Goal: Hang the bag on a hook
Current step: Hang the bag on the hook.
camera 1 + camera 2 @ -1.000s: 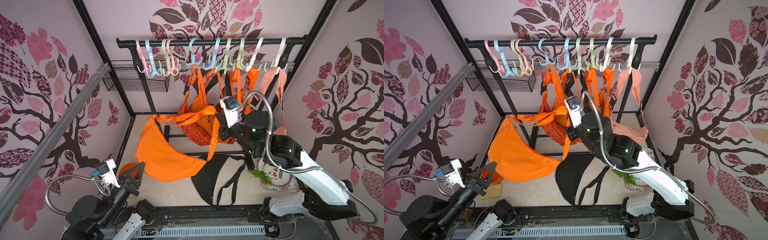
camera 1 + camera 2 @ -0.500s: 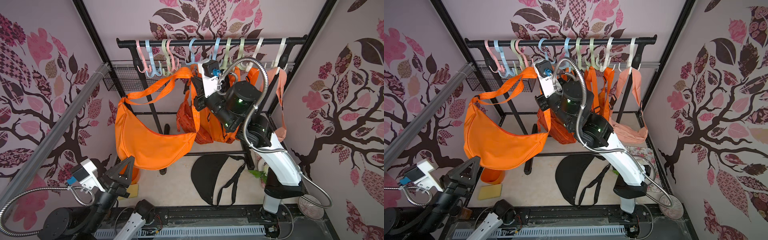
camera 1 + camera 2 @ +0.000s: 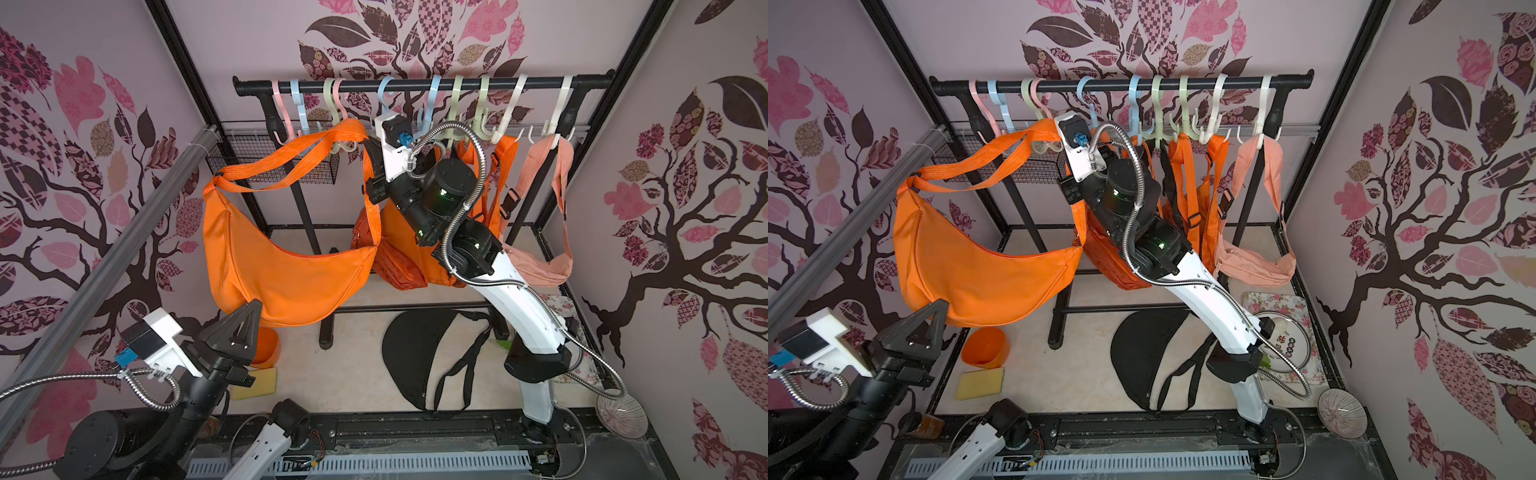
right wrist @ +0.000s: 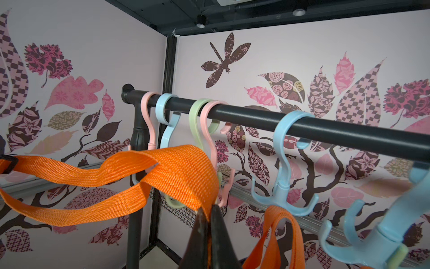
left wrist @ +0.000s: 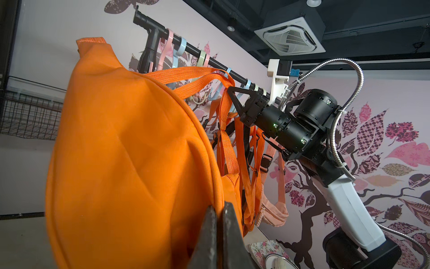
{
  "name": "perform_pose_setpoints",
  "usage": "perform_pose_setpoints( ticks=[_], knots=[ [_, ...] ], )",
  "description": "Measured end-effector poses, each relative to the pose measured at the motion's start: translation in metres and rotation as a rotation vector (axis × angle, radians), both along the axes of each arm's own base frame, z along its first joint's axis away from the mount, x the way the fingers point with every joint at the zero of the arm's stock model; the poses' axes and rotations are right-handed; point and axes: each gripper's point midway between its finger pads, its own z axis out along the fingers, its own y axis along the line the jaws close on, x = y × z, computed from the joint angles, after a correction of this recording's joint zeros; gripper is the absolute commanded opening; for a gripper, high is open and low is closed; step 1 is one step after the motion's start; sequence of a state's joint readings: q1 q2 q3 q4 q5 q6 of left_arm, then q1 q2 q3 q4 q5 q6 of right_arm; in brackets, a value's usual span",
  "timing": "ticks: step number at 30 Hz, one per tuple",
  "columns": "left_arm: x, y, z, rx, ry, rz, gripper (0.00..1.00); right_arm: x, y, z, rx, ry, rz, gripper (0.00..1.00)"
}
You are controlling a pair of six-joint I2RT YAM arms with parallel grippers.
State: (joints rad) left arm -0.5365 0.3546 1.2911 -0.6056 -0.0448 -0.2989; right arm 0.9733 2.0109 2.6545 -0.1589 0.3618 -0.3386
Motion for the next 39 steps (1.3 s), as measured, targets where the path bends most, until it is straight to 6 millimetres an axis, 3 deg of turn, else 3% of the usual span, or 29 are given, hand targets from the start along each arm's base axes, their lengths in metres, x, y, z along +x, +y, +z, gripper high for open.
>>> perform_pose_setpoints(
  ticks=[11, 18, 26, 39],
  knots=[
    [0.023, -0.009, 0.005, 0.084, 0.032, 0.039, 0.00, 0.055, -0.008, -0.024, 0.027, 0.043, -0.024, 0.00],
    [0.017, 0.004, 0.023, 0.109, 0.005, 0.102, 0.00, 0.046, 0.005, -0.025, 0.044, 0.053, 0.033, 0.00],
    [0.007, 0.011, 0.044, 0.130, -0.049, 0.125, 0.00, 0.045, 0.004, -0.015, 0.080, 0.016, 0.034, 0.00],
    [0.049, -0.014, 0.037, 0.246, 0.017, 0.133, 0.00, 0.080, 0.005, -0.031, 0.107, 0.003, -0.005, 0.00]
  ],
)
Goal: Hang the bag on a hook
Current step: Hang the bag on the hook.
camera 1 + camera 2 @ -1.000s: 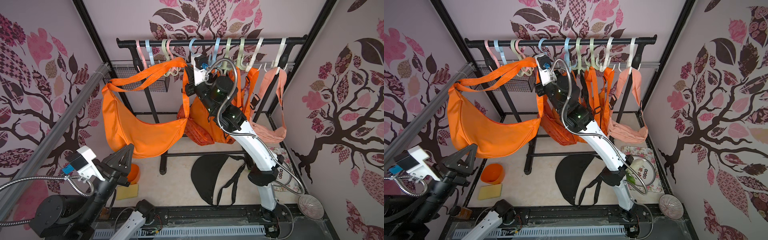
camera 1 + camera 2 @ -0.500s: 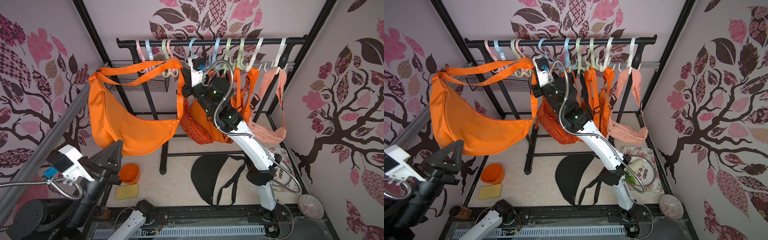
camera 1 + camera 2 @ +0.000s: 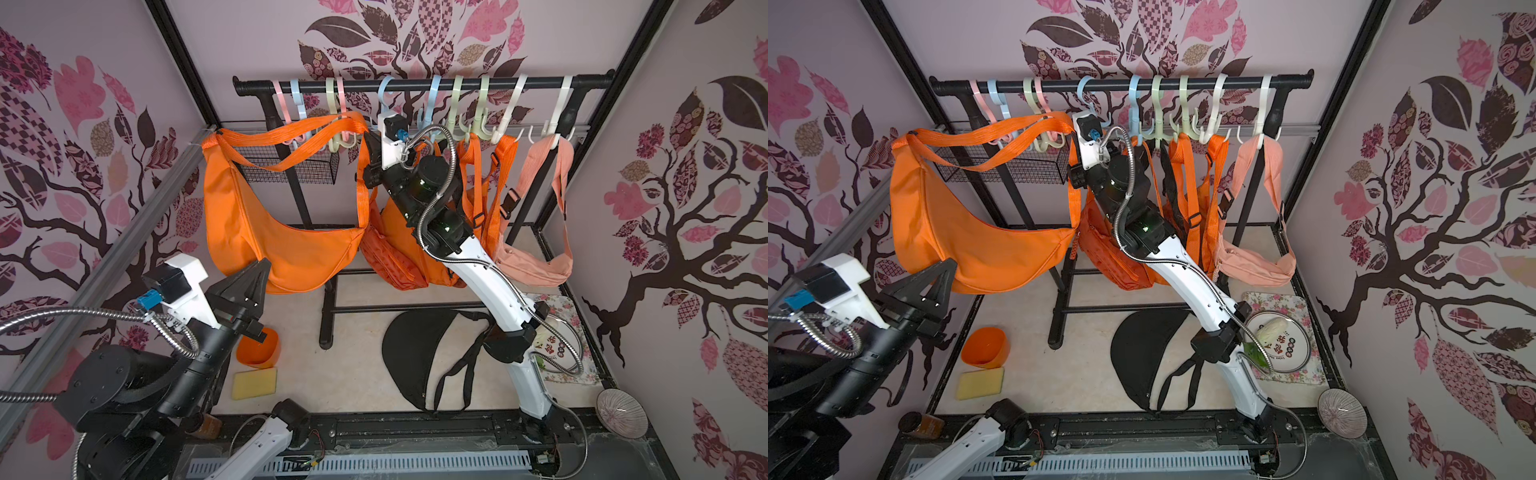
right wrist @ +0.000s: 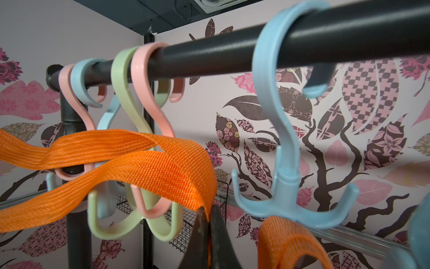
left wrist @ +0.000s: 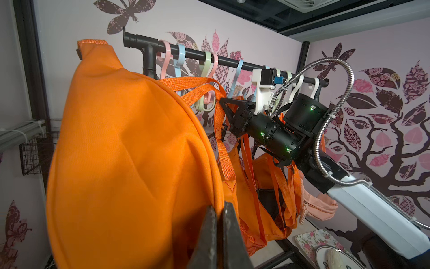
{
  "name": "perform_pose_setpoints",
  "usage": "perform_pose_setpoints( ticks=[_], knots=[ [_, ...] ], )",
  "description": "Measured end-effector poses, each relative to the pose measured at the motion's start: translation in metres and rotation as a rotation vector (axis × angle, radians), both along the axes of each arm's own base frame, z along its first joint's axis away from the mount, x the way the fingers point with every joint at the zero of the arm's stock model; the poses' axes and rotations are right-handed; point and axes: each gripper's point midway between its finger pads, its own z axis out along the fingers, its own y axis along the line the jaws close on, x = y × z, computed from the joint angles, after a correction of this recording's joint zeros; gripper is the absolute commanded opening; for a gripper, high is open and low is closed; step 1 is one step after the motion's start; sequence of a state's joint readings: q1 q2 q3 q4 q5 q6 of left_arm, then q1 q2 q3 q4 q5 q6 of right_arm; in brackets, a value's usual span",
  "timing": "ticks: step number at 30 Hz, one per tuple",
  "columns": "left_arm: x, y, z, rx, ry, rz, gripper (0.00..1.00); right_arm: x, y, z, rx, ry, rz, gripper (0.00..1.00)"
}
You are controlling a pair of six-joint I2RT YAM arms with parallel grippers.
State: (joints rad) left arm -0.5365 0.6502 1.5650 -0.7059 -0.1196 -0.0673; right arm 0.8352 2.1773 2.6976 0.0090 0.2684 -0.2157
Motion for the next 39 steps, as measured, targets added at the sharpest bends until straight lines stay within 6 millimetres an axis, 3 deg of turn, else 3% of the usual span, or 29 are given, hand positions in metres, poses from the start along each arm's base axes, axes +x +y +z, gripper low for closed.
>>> perform_pose_setpoints(
  ticks=[8, 12, 20, 24, 31, 39],
  knots=[
    [0.003, 0.003, 0.017, 0.034, -0.032, 0.034, 0.00, 0.005, -0.001, -0.001, 0.020, -0.008, -0.003, 0.00],
    [0.005, 0.004, 0.013, 0.047, -0.021, 0.049, 0.00, 0.009, 0.003, -0.007, 0.008, 0.001, -0.004, 0.00],
    [0.014, 0.000, -0.034, 0.077, 0.080, 0.050, 0.00, 0.021, 0.015, -0.035, -0.045, 0.055, -0.005, 0.00],
    [0.012, 0.001, -0.049, 0.069, 0.115, 0.041, 0.00, 0.028, 0.022, -0.055, -0.078, 0.099, -0.001, 0.00],
    [0.011, -0.004, -0.074, 0.046, 0.171, 0.007, 0.00, 0.032, 0.024, -0.068, -0.093, 0.135, -0.007, 0.00],
    [0.016, -0.015, -0.121, 0.020, 0.277, -0.040, 0.00, 0.051, 0.033, -0.134, -0.182, 0.253, -0.046, 0.00]
  ],
)
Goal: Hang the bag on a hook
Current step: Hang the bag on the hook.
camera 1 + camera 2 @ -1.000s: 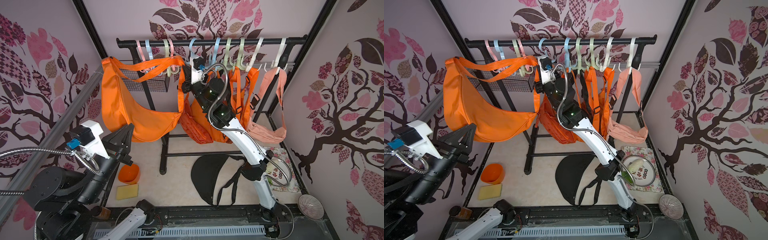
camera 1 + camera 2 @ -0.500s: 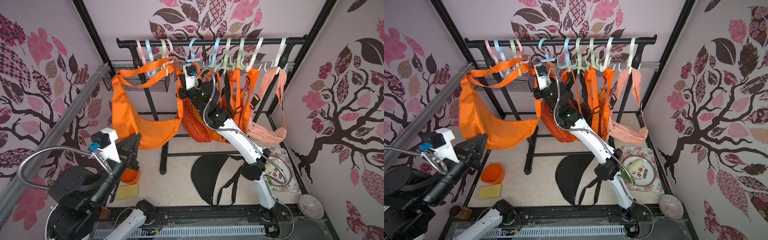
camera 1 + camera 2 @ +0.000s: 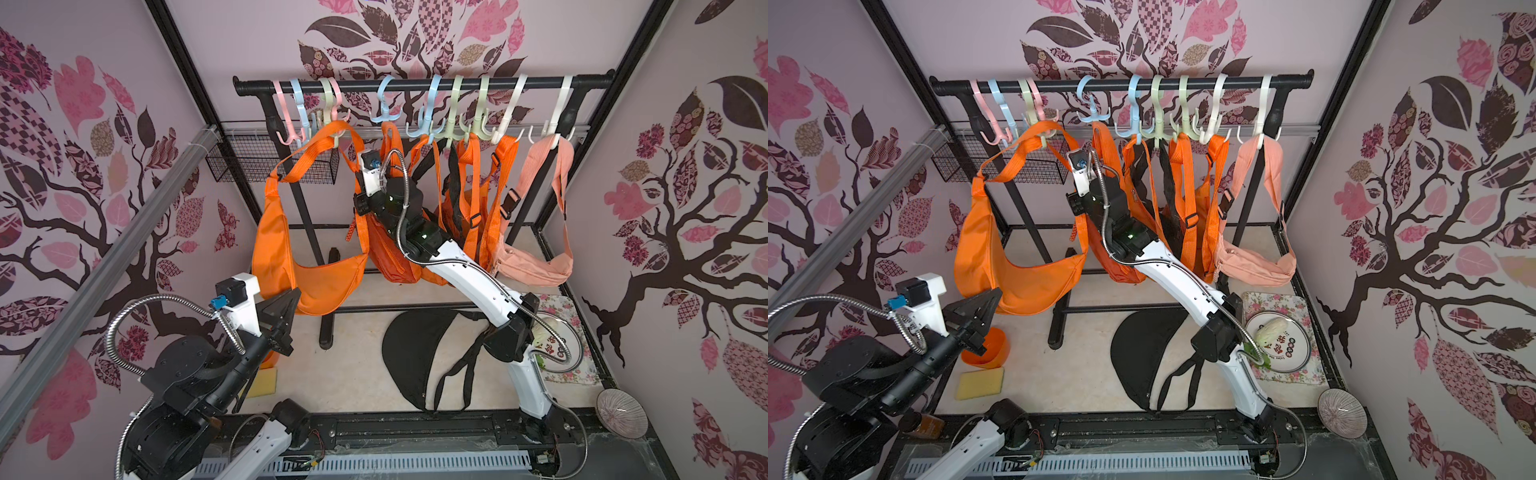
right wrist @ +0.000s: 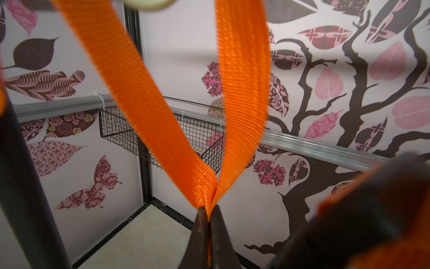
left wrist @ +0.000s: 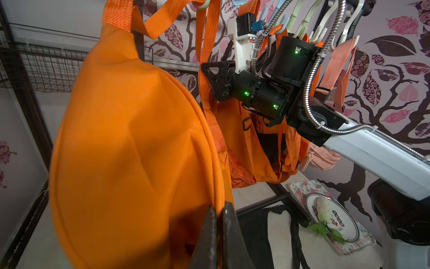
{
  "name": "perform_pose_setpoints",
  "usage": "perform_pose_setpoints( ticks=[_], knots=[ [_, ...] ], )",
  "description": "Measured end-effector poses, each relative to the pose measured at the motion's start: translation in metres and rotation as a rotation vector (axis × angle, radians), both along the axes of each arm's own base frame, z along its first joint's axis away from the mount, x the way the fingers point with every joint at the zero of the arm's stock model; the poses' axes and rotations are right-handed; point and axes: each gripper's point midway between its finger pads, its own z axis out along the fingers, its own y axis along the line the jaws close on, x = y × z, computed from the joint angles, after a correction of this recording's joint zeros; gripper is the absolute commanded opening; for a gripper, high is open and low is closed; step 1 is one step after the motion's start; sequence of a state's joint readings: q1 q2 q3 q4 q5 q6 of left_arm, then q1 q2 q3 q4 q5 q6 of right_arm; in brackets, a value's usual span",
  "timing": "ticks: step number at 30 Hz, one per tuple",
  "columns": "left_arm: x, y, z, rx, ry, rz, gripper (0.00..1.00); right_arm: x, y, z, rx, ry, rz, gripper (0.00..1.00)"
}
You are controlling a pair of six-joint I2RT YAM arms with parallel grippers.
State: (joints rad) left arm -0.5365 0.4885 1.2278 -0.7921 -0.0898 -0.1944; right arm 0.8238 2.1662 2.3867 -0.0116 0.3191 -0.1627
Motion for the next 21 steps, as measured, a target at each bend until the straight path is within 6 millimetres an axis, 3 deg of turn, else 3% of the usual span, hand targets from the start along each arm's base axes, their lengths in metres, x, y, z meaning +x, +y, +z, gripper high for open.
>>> perform_pose_setpoints(
  ticks=[6, 11, 16, 21],
  knots=[
    [0.000, -0.003, -0.020, -0.022, 0.047, -0.014, 0.00, 0.000, -0.012, -0.027, -0.031, 0.054, -0.026, 0.00],
    [0.001, -0.008, -0.027, -0.033, 0.069, -0.033, 0.00, -0.006, -0.027, -0.016, -0.007, 0.048, -0.043, 0.00],
    [0.008, -0.016, -0.047, -0.030, 0.120, -0.050, 0.00, -0.013, -0.046, 0.000, 0.017, 0.036, -0.090, 0.00],
    [0.010, -0.021, -0.057, -0.036, 0.148, -0.062, 0.00, -0.015, -0.061, -0.003, 0.025, 0.053, -0.112, 0.00]
  ],
)
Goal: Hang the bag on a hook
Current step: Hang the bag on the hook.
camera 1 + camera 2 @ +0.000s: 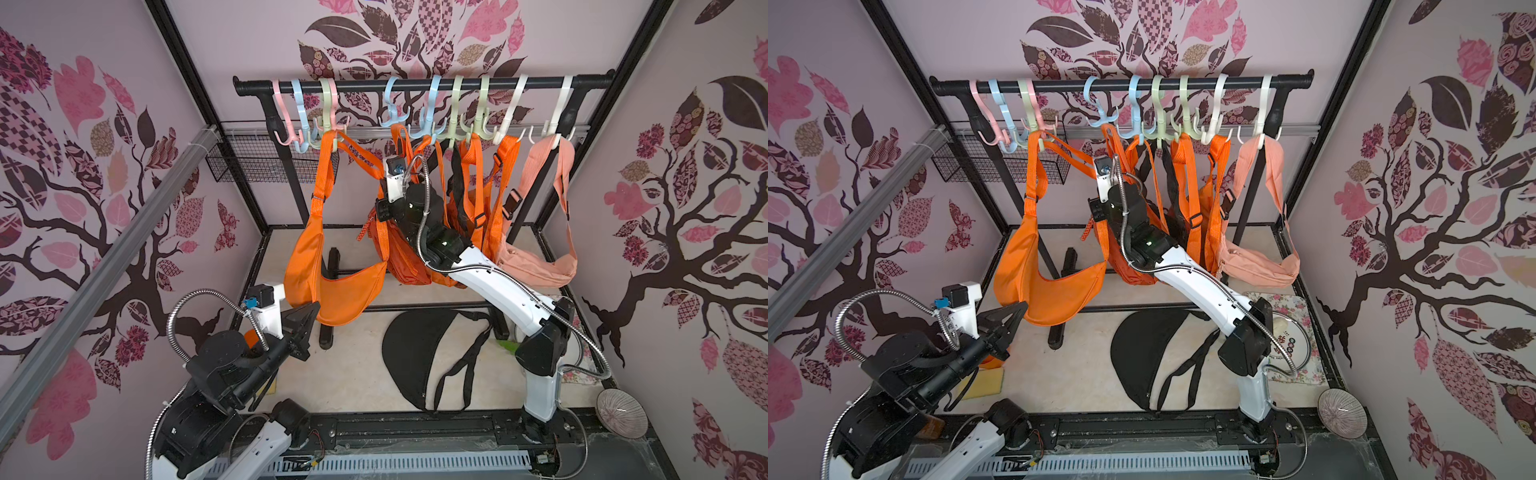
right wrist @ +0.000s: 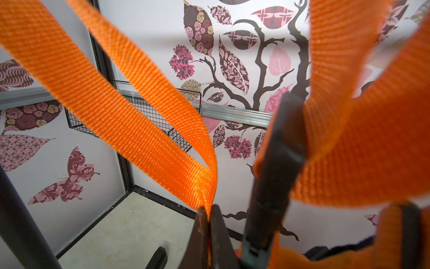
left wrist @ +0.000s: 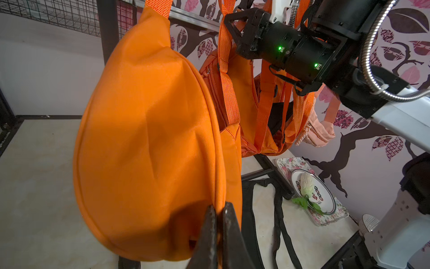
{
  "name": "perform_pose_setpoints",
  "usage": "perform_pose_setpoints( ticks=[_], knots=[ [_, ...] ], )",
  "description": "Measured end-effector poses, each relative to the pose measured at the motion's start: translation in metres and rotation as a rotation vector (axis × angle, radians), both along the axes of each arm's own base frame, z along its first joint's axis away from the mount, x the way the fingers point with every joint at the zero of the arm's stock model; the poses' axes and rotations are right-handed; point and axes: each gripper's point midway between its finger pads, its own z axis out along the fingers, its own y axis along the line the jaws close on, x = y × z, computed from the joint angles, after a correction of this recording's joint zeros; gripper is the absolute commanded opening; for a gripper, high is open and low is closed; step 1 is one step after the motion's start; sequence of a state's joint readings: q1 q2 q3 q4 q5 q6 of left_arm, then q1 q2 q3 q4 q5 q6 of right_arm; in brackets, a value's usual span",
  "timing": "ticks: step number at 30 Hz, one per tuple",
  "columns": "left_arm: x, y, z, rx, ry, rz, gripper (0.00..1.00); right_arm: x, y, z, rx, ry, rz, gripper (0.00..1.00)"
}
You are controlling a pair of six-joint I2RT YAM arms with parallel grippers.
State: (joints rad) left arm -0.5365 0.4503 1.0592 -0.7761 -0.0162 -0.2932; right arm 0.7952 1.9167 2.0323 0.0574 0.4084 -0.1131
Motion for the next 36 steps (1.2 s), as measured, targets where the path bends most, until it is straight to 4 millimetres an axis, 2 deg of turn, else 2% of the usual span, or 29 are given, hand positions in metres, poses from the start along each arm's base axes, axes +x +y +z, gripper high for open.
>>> perform_pose_setpoints(
  ticks=[6, 8, 10, 11, 16, 19, 24, 30, 32, 36],
  knots=[
    [0.003, -0.005, -0.004, -0.021, 0.010, -0.011, 0.00, -0.002, -0.002, -0.016, -0.013, 0.035, 0.004, 0.22],
    [0.005, -0.007, -0.009, -0.019, 0.023, -0.015, 0.15, -0.004, -0.004, -0.019, -0.018, 0.044, 0.006, 0.28],
    [0.006, -0.009, -0.014, -0.021, 0.040, -0.022, 0.23, -0.008, -0.007, -0.021, -0.022, 0.053, 0.010, 0.41],
    [0.006, -0.010, -0.015, -0.022, 0.048, -0.024, 0.27, -0.010, -0.009, -0.021, -0.023, 0.055, 0.013, 0.44],
    [0.007, -0.013, -0.018, -0.027, 0.064, -0.036, 0.32, -0.025, -0.022, -0.008, -0.003, 0.056, 0.028, 0.58],
    [0.007, -0.014, -0.018, -0.027, 0.064, -0.039, 0.34, -0.038, -0.033, 0.002, 0.014, 0.051, 0.037, 0.63],
    [0.007, -0.018, -0.020, -0.027, 0.073, -0.059, 0.38, -0.064, -0.055, 0.004, 0.027, 0.059, 0.049, 0.71],
    [0.013, -0.031, -0.025, -0.034, 0.106, -0.100, 0.46, -0.098, -0.085, -0.025, 0.041, 0.126, 0.057, 0.79],
    [0.016, -0.035, -0.029, -0.039, 0.122, -0.111, 0.48, -0.110, -0.094, -0.041, 0.045, 0.163, 0.057, 0.80],
    [0.020, -0.046, -0.046, -0.039, 0.167, -0.137, 0.50, -0.135, -0.123, -0.087, 0.057, 0.266, 0.034, 0.81]
  ],
)
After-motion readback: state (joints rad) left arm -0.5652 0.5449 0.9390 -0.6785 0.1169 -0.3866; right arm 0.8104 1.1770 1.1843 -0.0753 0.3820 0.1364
